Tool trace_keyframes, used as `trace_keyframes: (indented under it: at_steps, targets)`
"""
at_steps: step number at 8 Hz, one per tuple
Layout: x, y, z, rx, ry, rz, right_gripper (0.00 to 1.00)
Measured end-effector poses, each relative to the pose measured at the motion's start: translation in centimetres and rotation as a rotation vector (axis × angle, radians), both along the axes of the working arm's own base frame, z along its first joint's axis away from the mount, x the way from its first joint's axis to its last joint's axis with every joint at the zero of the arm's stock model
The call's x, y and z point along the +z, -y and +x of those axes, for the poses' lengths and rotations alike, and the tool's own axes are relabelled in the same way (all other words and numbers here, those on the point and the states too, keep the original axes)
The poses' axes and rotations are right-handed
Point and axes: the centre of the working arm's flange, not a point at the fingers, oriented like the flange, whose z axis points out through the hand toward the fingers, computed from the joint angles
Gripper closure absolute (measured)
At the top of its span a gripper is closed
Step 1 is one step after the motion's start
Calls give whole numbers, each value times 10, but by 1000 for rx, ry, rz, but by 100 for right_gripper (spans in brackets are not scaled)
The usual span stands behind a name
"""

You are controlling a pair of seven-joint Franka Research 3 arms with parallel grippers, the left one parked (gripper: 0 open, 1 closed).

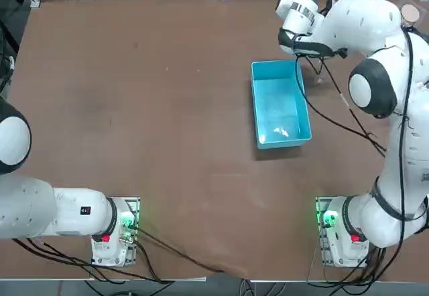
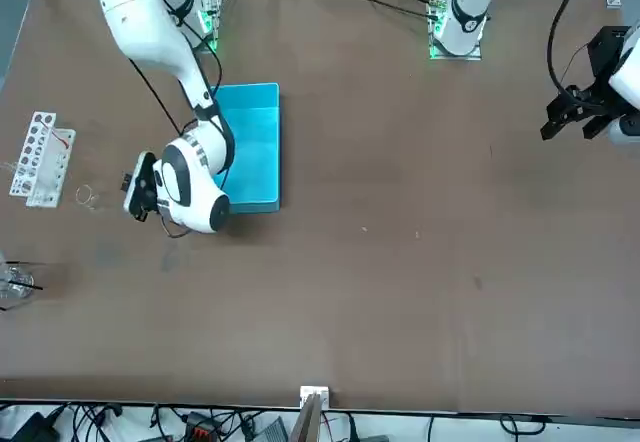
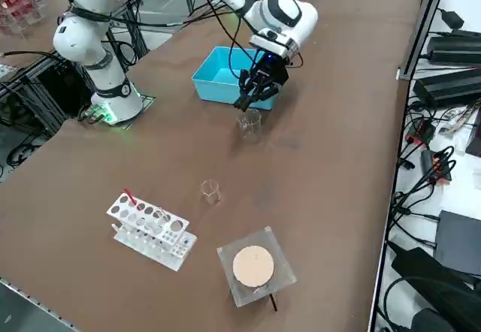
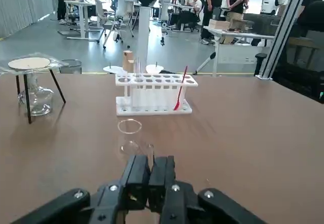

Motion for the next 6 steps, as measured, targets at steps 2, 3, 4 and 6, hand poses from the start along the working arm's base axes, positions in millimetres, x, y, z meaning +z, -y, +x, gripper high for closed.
trace_keyframes:
  at_steps: [2,3,4,6]
  targets:
    - [-6,-3,-2,-10,10,-3,95]
    - [-6,-3,-2,-11,14,-4,93]
    - [-6,-3,-2,-14,15,-4,82]
    - [-6,-2,-2,-23,14,2,51]
